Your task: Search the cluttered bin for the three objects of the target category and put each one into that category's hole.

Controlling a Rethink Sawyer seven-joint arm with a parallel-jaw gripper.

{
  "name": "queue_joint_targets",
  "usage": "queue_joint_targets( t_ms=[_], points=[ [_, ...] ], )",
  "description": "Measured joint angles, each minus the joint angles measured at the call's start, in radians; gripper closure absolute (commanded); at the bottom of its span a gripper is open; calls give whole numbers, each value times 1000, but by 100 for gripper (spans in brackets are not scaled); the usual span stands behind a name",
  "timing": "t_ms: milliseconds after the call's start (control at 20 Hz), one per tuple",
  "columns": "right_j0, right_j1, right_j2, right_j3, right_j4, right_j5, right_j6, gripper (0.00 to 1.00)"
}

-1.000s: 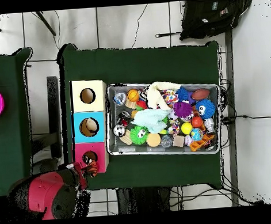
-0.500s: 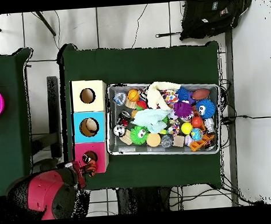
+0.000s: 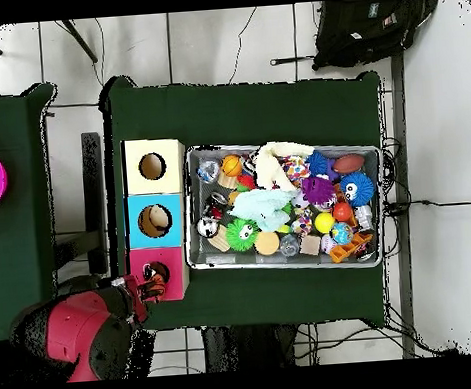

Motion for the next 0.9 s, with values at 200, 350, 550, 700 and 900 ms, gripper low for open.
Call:
queue_joint_targets(
  t_ms=[200,350,550,700,900],
  points=[
    [0,13,-2,-14,11,0,0,100],
    [0,27,-2,-29,24,0,4,100],
    [0,48,-2,-46,40,0,15,100],
    [0,67,-2,-58,51,0,29,100],
    [0,85,-2,-73,60,-12,37,100]
  ],
)
